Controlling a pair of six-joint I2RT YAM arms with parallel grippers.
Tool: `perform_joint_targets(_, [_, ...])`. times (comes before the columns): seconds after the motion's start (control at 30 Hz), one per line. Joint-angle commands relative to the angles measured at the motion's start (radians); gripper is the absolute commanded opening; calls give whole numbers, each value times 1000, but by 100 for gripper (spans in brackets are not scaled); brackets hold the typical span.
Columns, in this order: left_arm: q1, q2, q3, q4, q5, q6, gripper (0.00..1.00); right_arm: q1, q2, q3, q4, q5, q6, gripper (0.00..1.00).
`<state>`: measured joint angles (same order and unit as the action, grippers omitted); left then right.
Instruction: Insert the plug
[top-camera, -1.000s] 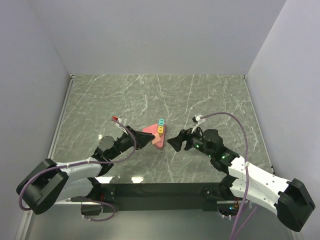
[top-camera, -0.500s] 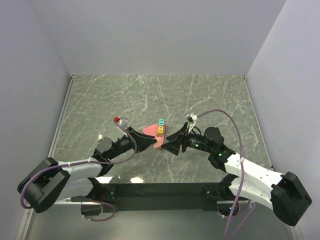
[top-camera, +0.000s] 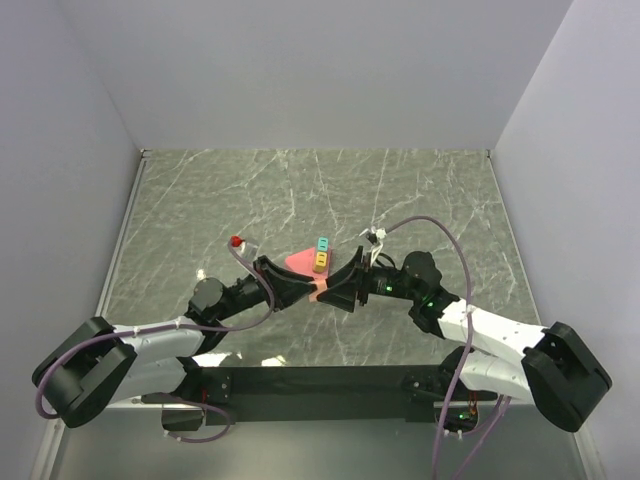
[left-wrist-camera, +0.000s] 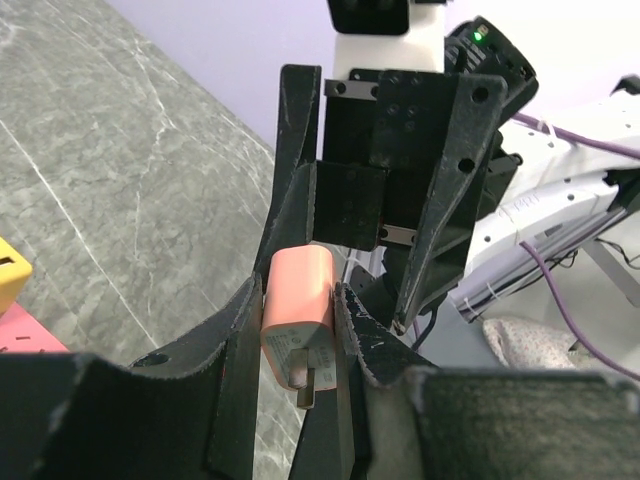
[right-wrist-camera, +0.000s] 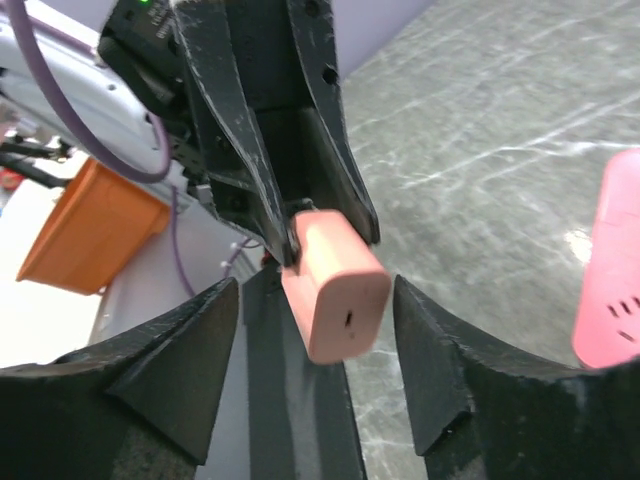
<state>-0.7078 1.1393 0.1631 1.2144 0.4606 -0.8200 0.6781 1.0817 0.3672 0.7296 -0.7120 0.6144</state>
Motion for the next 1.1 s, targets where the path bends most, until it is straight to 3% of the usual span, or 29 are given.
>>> perform_joint_targets(0.0, [-18,-19,23,50,21,33,1,-6,32,18,157,-78,53,69])
perform_joint_targets(0.63, [-35,-16,30,37,9,48,0,-5,38,22,99,-138,42,54])
perform_joint_targets(0.73, [-36,-10,38,16,3,50,1,-5,50,29,108,-144,44,40])
perform_joint_targets(0.8, [-36,-9,52,-9,4,54,1,-3,55,32,108,-139,44,24])
perform_joint_targets(0.87, [-38,-13,55,-27,-3,55,7,-3,63,38,99,-127,42,6])
perform_joint_targets(0.9, [-38,-13,55,-29,-8,53,13,-3,67,38,99,-124,41,2])
perform_joint_targets(1.07, [-38,-33,59,-102,-57,62,76,-6,69,32,110,-103,48,0])
